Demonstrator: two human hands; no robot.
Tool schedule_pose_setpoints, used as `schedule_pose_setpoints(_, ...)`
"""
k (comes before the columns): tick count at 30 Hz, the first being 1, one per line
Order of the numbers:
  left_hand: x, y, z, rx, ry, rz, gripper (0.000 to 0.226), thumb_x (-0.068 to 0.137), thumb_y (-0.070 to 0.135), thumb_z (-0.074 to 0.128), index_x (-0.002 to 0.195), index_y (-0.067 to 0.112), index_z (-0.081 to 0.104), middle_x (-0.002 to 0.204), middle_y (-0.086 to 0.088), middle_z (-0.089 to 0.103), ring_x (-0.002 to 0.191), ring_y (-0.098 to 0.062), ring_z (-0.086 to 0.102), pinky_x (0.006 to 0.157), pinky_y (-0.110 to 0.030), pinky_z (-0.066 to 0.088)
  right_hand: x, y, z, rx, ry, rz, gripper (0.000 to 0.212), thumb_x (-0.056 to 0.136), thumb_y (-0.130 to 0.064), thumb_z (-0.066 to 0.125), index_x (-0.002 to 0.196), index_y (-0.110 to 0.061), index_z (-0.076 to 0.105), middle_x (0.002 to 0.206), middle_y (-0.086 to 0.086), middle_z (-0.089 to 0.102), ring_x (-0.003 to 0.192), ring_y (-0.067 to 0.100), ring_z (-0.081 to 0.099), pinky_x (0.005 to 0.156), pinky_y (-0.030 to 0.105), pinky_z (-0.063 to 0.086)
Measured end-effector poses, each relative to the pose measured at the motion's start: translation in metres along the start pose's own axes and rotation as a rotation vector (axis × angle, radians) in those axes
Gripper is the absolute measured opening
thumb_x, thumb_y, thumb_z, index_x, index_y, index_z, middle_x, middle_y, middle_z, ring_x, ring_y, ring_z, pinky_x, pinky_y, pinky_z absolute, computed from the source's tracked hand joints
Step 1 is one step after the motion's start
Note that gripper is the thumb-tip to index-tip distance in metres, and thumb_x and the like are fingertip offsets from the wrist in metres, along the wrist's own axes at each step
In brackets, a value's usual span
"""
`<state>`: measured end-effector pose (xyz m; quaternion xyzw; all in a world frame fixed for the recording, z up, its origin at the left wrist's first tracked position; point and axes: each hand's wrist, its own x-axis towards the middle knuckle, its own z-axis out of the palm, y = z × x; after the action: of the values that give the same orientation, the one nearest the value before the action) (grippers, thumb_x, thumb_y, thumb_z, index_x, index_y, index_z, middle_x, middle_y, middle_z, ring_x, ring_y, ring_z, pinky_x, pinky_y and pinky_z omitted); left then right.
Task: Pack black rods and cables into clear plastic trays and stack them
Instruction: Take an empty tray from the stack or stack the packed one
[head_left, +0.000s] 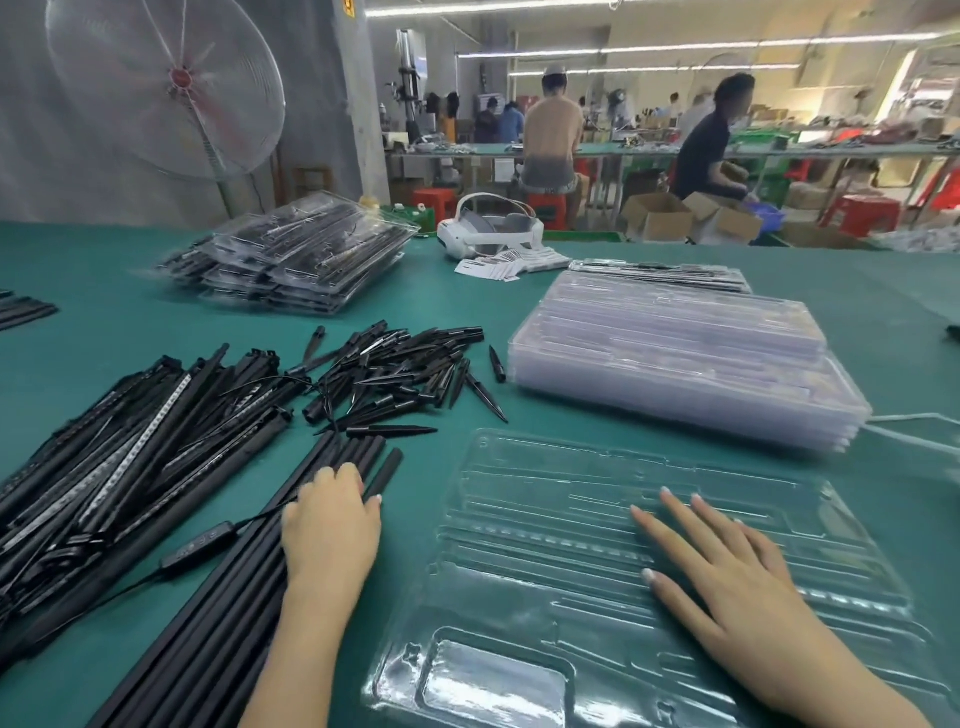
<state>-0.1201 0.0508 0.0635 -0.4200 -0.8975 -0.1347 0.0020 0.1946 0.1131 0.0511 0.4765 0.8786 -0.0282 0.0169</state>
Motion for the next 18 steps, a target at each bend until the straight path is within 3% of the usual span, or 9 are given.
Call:
schedule_pose_setpoints(3, -0.001, 0.003, -0.002, -0.025, -0.006, 0.066, 0.026, 0.093, 0.043, 0.053, 0.08, 0.021, 0.05, 0.092, 0.004, 0.058, 0.094, -0.018, 0.055, 0.086, -0.033, 0.037, 0.002, 0.003, 0.004, 0.012, 0.048, -0.01, 0.048, 0.087, -0.069, -0.007, 0.125, -0.056, -0.035, 0.151, -0.021, -0.026, 0.136, 0.0, -0.026, 0.112, 0.028, -0.01)
schedule_pose_setpoints(5, -0.002, 0.0, -0.007, -0.115, -0.048, 0.084, 0.033, 0.091, 0.047, 0.054, 0.072, 0.019, 0.051, 0.077, 0.007, 0.056, 0.08, -0.016, 0.056, 0.072, -0.031, 0.039, 0.002, 0.005, 0.007, 0.021, 0.076, -0.023, 0.052, 0.093, -0.062, 0.006, 0.125, -0.056, -0.035, 0.153, -0.02, -0.025, 0.136, 0.0, -0.027, 0.112, 0.029, -0.011)
schedule_pose_setpoints(8, -0.005, -0.002, -0.026, -0.396, -0.124, 0.126, 0.036, 0.092, 0.05, 0.05, 0.071, 0.02, 0.054, 0.062, 0.002, 0.059, 0.058, -0.014, 0.055, 0.056, -0.03, 0.04, 0.002, 0.005, 0.006, 0.044, 0.091, -0.029, 0.054, 0.094, -0.06, 0.01, 0.125, -0.056, -0.034, 0.154, -0.019, -0.023, 0.139, 0.003, -0.024, 0.112, 0.029, -0.01)
schedule_pose_setpoints(11, -0.011, 0.007, -0.047, -0.999, -0.206, 0.161, 0.034, 0.098, 0.039, 0.044, 0.071, 0.023, 0.058, 0.052, 0.001, 0.055, 0.035, -0.014, 0.043, 0.038, -0.02, 0.038, 0.001, 0.004, 0.006, 0.058, 0.101, -0.022, 0.054, 0.095, -0.06, 0.011, 0.127, -0.054, -0.032, 0.154, -0.018, -0.022, 0.143, 0.008, -0.02, 0.112, 0.029, -0.01)
schedule_pose_setpoints(14, -0.013, 0.019, -0.055, -1.701, -0.149, -0.033, 0.036, 0.103, 0.034, 0.031, 0.08, 0.016, 0.052, 0.051, 0.006, 0.051, 0.029, -0.006, 0.033, 0.032, -0.012, 0.028, 0.001, 0.005, 0.007, 0.05, 0.11, -0.016, 0.054, 0.095, -0.059, 0.012, 0.129, -0.054, -0.031, 0.153, -0.018, -0.022, 0.144, 0.009, -0.018, 0.112, 0.03, -0.011)
schedule_pose_setpoints(16, -0.015, 0.027, -0.054, -2.042, -0.103, -0.214, 0.039, 0.105, 0.033, 0.024, 0.078, 0.015, 0.045, 0.056, 0.006, 0.052, 0.032, -0.002, 0.042, 0.036, -0.011, 0.035, 0.001, 0.006, 0.008, 0.055, 0.105, -0.027, 0.053, 0.095, -0.059, 0.012, 0.136, -0.055, -0.022, 0.154, -0.019, -0.019, 0.144, 0.008, -0.017, 0.112, 0.03, -0.013)
schedule_pose_setpoints(18, -0.019, 0.038, -0.051, -2.156, -0.139, -0.313, 0.04, 0.105, 0.028, 0.025, 0.076, 0.011, 0.045, 0.065, -0.002, 0.061, 0.043, -0.003, 0.059, 0.043, -0.01, 0.045, 0.004, 0.007, 0.004, 0.169, 0.098, -0.033, 0.049, 0.093, -0.057, 0.01, 0.141, -0.056, 0.002, 0.151, -0.024, -0.009, 0.144, 0.004, -0.01, 0.112, 0.028, -0.013)
